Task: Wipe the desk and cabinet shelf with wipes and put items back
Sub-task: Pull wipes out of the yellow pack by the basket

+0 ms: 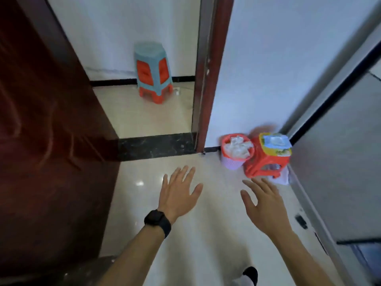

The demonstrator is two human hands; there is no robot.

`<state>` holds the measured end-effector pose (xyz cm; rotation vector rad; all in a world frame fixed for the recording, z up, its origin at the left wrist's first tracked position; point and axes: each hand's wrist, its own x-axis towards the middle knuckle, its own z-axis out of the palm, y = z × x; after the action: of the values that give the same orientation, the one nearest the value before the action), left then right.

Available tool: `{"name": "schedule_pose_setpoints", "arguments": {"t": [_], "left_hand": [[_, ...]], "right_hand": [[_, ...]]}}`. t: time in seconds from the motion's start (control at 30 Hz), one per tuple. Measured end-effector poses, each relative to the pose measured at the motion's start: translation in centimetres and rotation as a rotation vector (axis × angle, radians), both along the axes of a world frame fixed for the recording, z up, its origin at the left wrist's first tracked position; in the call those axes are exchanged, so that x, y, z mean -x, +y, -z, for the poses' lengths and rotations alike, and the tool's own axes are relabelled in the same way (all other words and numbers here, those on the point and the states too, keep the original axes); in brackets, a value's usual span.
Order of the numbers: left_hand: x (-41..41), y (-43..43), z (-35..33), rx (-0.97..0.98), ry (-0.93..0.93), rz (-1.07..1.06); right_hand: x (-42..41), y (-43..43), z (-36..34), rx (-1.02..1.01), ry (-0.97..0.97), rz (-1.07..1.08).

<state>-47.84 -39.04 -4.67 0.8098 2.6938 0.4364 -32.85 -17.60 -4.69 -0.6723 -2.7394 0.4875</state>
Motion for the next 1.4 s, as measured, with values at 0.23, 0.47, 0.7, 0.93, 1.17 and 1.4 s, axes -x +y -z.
{"name": "schedule_pose_setpoints", "arguments": {"t": [0.23,0.47,0.7,0.93,1.17,1.4], "left_hand": [[-0.4,15.6,0.4,0.031,0.048,0.123],[-0.6,29.3,2.1,0.068,0.043,0.137],[1.8,41.4,4.6,0.111,0.018,0.212],[8.8,55.8,9.7,0.137,-0.06,0.316],[16.7,70.6,14.8,0.263,-0.249,0.344],[22.7,80.0,22.4,0.347,-0.353,0.313]], "right_hand": [[-4.5,13.4,1.6,0.047,-0.03,0.168],[-6.7,27.2,2.2,0.107,-0.094,0.181],[-5.1,38.1,4.0,0.235,-0.168,0.234],[1.6,49.9,7.9,0.302,-0.284,0.276],[9.2,62.4,10.6,0.434,-0.439,0.348],[16.9,71.1,16.8,0.513,-0.534,0.32]]}}
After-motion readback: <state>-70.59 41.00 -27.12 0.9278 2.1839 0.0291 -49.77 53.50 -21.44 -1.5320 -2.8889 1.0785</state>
